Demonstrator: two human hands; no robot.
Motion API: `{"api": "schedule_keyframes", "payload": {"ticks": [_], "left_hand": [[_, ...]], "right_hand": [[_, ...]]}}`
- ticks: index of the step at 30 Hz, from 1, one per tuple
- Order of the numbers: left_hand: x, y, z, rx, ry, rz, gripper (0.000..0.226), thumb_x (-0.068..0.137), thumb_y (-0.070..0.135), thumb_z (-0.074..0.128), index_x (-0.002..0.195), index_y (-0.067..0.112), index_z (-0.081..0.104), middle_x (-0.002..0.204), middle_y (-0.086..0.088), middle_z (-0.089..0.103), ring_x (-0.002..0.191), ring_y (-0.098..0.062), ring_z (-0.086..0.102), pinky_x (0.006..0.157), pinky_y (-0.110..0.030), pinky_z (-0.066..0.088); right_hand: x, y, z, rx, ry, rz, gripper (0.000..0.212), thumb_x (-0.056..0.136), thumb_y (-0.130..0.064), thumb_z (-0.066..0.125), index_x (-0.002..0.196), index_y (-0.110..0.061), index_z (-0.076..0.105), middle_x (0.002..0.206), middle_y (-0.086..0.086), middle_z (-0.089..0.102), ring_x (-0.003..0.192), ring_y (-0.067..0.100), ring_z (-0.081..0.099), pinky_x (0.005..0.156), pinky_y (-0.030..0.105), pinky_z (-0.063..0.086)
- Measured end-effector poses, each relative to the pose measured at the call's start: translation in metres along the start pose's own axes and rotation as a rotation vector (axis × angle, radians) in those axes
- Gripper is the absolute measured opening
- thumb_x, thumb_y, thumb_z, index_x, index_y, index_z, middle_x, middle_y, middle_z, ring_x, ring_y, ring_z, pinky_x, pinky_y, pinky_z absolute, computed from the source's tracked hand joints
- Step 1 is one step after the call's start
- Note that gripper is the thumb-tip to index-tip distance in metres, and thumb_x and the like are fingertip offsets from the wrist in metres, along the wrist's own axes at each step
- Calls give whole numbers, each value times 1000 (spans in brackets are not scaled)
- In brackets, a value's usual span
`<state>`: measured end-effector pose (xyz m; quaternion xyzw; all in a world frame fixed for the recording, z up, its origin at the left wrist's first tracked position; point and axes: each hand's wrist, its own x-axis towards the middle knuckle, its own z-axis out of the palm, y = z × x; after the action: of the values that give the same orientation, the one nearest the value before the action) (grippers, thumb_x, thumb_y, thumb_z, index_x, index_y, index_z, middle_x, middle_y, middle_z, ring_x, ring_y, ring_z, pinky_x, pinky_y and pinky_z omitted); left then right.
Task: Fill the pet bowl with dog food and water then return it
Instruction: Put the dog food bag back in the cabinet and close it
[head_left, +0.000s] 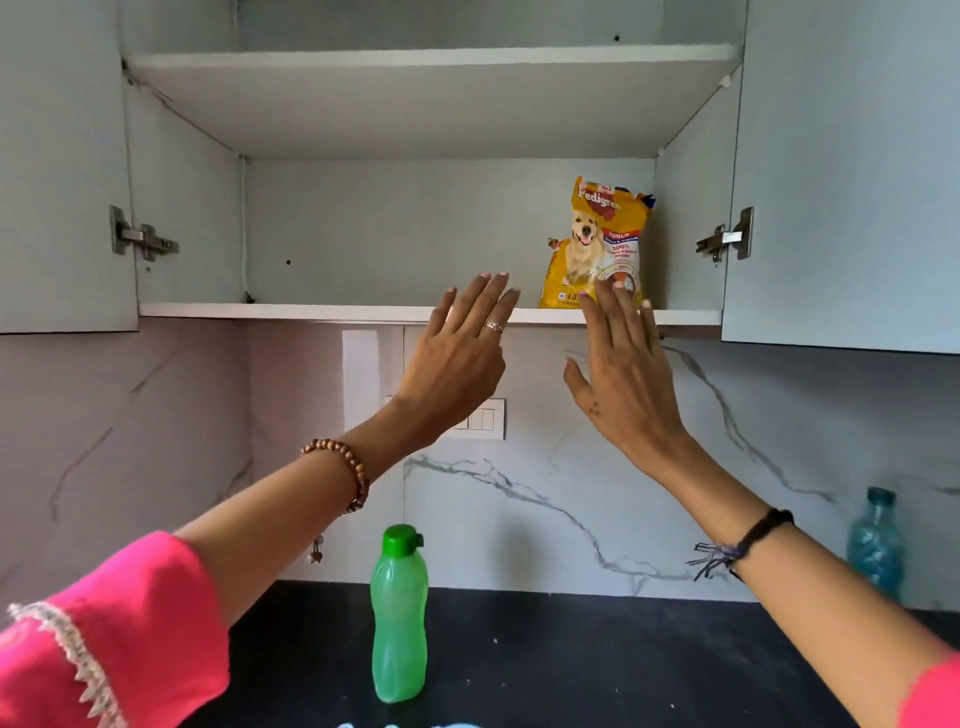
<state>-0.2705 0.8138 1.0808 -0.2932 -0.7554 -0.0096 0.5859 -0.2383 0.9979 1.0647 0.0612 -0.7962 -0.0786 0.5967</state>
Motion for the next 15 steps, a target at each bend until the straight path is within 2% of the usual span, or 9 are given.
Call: {"api": "schedule_keyframes", "payload": {"ticks": [4,6,9,15], "left_hand": [[15,24,-37,-6,100,126,49,82,10,50,130,9,50,139,-12,50,131,-28,44,108,-44,33],[28,40,-53,24,139,223,44,83,14,45,125,11,55,135,-10,54,128,-27,48,106,-44,36],[47,67,-69,49,206,337,36,84,15,48,118,14,61,130,-7,59,124,-25,52,103,-43,40],[79,137,-77,2,249,397,35,85,19,57,119,15,61,130,-6,59,123,-24,53,102,-41,42]], "right_hand": [[-14,17,-25,-23,45,-6,63,86,-19,61,140,0,36,147,21,37,138,36,33,113,50,25],[-18,26,-37,10,67,20,61,85,-16,62,139,0,37,146,22,38,137,37,34,112,48,26],[-26,39,-52,35,107,30,60,83,-12,61,138,1,38,144,21,41,135,35,37,112,48,28],[-54,73,-75,-29,191,37,60,81,-8,62,135,-1,36,143,20,41,136,34,35,115,47,22]]}}
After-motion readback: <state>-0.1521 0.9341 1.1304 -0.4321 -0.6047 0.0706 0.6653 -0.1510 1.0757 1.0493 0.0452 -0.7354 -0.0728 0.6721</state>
